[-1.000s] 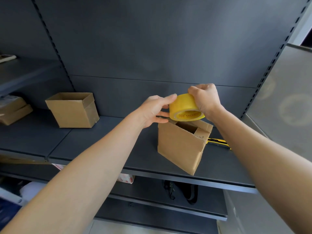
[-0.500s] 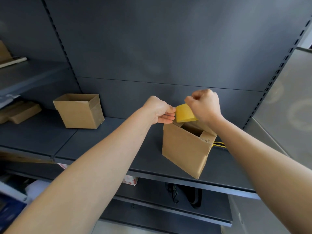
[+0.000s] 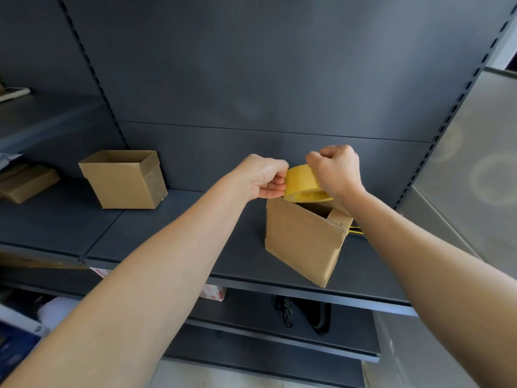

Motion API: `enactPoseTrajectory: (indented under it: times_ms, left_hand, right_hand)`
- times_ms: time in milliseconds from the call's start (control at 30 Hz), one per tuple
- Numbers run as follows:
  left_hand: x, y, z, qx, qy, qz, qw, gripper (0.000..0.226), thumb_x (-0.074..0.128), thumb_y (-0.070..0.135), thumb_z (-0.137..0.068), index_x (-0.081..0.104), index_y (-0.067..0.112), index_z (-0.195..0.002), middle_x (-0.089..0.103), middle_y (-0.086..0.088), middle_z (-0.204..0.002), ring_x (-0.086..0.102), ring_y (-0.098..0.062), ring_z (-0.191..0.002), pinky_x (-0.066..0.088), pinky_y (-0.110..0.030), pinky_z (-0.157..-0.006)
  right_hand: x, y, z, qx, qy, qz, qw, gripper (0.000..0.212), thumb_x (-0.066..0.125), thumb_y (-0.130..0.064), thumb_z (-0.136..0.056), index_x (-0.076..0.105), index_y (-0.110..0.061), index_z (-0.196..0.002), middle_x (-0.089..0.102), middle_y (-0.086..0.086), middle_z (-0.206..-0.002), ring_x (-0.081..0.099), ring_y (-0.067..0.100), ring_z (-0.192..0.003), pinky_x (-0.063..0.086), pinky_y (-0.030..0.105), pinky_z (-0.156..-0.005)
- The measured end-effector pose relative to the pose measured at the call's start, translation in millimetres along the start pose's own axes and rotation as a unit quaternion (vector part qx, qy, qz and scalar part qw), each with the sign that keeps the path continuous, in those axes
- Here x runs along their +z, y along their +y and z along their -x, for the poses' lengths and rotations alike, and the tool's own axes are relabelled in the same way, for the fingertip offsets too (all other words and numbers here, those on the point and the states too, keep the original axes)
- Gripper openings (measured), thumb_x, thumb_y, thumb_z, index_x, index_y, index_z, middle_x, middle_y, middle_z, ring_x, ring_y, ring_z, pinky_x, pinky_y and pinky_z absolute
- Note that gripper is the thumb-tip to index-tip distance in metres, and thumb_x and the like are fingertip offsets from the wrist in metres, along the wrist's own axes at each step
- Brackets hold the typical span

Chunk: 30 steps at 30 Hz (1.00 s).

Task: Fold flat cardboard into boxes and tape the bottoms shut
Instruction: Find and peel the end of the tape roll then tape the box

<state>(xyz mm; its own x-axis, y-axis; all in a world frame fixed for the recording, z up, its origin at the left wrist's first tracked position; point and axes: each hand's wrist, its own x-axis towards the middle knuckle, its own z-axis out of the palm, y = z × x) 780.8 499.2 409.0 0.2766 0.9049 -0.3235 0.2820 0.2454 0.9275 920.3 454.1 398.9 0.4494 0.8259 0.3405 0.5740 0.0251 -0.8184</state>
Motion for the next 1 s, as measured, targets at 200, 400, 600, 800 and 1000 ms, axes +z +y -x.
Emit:
enactPoseTrajectory:
  times_ms: [200,400,600,800,1000]
  left_hand:
    - [-3,-4,-1,-0.019,-0.06,0.046,0.997,0.016,0.063,0.022,-0.083,0.063,0.008,-0.077,0.063,-0.006,-0.072,0.061,-0.02,-0.065,0.056,-0.029,-0.062]
    - [-2,-4,-3,-0.003,-0.083,0.017,0.996,0.018,0.068,0.022,-0.087,0.062,0.005,-0.085,0.062,-0.006,-0.079,0.062,-0.017,-0.072,0.057,-0.028,-0.061]
    - [1,1,-1,-0.011,-0.096,0.052,0.994,0.015,0.06,0.003,-0.089,0.059,0.005,-0.074,0.061,-0.008,-0.072,0.06,-0.018,-0.066,0.055,-0.028,-0.058]
    - [-10,-6,-4,-0.012,-0.113,0.178,0.977,0.012,0.051,-0.004,-0.085,0.053,0.004,-0.077,0.068,-0.013,-0.075,0.069,-0.025,-0.07,0.06,-0.036,-0.063]
    - [-7,2,-6,0.011,-0.16,0.207,0.965,0.005,0.059,0.001,-0.088,0.058,0.005,-0.087,0.07,-0.013,-0.079,0.071,-0.026,-0.07,0.06,-0.037,-0.065]
  right_hand:
    - [-7,3,-2,0.052,-0.002,-0.038,0.998,0.044,0.056,-0.014,-0.074,0.022,-0.018,-0.048,0.014,-0.01,-0.043,0.013,0.01,-0.039,0.011,0.019,-0.034]
    - [-9,7,-2,0.04,-0.007,-0.028,0.999,0.043,0.057,-0.015,-0.075,0.024,-0.018,-0.048,0.017,-0.007,-0.046,0.016,0.01,-0.038,0.012,0.018,-0.034]
    - [-17,7,-6,0.127,-0.006,-0.066,0.99,0.035,0.057,-0.019,-0.074,0.029,-0.019,-0.053,0.021,-0.004,-0.052,0.018,0.013,-0.049,0.015,0.021,-0.04]
    - [-50,19,-15,0.318,0.012,-0.214,0.924,0.013,0.061,-0.023,-0.076,0.056,-0.014,-0.069,0.048,0.004,-0.051,0.045,0.018,-0.041,0.04,0.025,-0.049]
    - [-55,25,-13,0.316,0.038,-0.238,0.918,0.014,0.06,-0.023,-0.078,0.057,-0.015,-0.067,0.048,0.004,-0.053,0.045,0.018,-0.041,0.04,0.026,-0.05]
